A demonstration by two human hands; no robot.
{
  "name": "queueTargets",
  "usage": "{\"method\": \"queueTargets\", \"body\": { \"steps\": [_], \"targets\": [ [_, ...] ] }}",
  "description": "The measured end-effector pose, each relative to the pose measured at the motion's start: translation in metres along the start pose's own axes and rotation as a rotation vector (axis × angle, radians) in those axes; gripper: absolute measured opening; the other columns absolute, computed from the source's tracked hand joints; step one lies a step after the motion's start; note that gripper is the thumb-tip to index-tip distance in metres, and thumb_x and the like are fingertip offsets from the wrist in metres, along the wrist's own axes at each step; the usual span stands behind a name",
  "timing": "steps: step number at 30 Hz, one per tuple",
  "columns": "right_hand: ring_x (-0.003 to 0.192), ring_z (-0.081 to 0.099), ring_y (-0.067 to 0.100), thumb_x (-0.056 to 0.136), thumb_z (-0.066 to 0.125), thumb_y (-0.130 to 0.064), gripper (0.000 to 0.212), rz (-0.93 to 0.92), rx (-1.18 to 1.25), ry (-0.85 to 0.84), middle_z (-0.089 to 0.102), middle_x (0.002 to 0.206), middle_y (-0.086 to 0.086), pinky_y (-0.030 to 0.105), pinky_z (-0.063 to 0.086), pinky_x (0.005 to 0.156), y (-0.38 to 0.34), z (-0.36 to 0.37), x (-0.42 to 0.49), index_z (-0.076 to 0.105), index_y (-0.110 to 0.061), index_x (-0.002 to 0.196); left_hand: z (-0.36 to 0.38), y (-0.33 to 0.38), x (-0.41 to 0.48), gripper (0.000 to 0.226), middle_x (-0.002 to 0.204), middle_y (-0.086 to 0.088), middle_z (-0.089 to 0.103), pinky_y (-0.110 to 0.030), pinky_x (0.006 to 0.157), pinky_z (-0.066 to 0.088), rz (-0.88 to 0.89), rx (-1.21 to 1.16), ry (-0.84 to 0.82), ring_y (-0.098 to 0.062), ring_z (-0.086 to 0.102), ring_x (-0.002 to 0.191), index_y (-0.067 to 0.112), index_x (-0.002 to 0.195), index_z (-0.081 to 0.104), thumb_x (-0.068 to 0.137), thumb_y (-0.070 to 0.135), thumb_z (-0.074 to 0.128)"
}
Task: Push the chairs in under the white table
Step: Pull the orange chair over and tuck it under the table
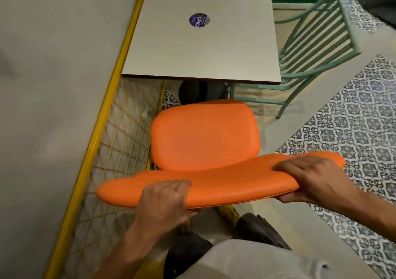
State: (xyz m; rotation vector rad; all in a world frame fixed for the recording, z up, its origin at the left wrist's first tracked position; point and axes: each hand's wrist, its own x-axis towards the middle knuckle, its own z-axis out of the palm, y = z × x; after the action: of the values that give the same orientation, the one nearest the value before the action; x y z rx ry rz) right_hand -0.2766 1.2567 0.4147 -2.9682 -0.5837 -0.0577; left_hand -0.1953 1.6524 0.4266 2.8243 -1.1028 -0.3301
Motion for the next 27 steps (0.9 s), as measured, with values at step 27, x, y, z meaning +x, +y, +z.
{"method": "queueTargets", "body": {
  "steps": [27],
  "targets": [
    [0.082, 0.079, 0.023, 0.085, 0.066, -0.081, 0.066, 0.160, -0.062, 0.058, 0.082, 0.103, -0.004, 0.037, 0.062, 0.069, -0.183, 0.032, 0.046, 0.078, -0.023, 0.115, 0.007, -0.163, -0.086, 0.063, 0.091, 0.000, 0.082, -0.038, 0.058, 0.058, 0.198, 0.099, 0.266, -0.025, 0.078, 0.075, 0.020, 0.100, 0.081, 0.078, 0.078, 0.070]
  ]
}}
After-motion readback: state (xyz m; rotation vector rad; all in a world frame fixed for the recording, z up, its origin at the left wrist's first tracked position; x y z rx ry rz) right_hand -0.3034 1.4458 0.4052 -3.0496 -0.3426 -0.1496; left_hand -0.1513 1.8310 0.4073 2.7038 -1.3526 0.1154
